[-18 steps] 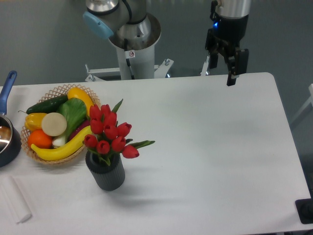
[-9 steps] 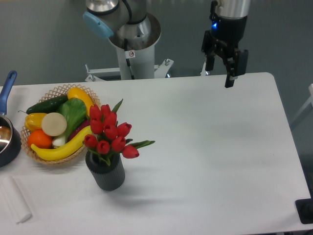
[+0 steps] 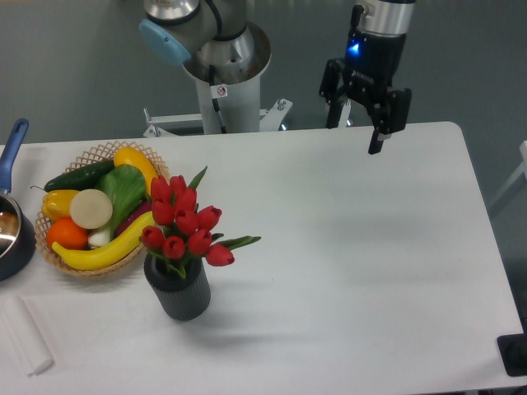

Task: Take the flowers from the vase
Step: 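Move the open gripper down to the tulip stems above the black vase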

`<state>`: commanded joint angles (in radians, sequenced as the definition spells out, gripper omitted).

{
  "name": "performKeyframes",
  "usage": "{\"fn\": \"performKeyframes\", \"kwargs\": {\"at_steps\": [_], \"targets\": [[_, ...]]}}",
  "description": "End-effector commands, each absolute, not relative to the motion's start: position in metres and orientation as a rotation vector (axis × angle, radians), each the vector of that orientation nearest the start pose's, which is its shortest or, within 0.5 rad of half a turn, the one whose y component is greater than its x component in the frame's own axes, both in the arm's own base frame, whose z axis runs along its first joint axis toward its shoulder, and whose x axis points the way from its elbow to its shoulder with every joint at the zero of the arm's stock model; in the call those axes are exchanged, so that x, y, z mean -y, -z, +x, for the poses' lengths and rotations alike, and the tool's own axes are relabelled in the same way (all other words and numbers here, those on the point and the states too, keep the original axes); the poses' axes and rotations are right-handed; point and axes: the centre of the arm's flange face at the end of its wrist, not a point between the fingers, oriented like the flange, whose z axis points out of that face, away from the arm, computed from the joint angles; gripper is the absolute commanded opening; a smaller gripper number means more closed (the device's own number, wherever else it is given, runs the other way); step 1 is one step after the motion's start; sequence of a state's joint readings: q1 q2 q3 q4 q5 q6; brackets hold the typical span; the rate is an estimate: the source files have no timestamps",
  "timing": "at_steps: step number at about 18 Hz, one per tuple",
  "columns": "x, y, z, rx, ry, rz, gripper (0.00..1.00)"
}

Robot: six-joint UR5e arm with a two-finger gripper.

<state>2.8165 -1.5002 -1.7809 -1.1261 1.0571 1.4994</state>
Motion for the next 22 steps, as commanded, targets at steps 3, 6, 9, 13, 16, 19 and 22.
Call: {"fn": "performKeyframes", "kwargs": {"at_steps": [3,6,9,13,16,19,22], "targets": [[-0.333,-0.468,-0.393,-0.256,-0.19,-2.516,1.0],[-0.346,-0.45,-0.382,-0.226,-0.139,-2.457,1.0],[-0.354,-0.434,-0.368,-0.216,-0.09,-2.412,1.0],[-0.364,-0.415,-0.359,-0.248,-0.044,-2.419,1.0],[-0.384,-0.396,-0.347,-0.294,0.02,-2.43,1.0],[-0.39,-0.388,-0.341,-0.308,0.049,-2.433,1.0],[-0.41,-0.362,-0.332,-0.451,0.093,-2.423,1.0]]}}
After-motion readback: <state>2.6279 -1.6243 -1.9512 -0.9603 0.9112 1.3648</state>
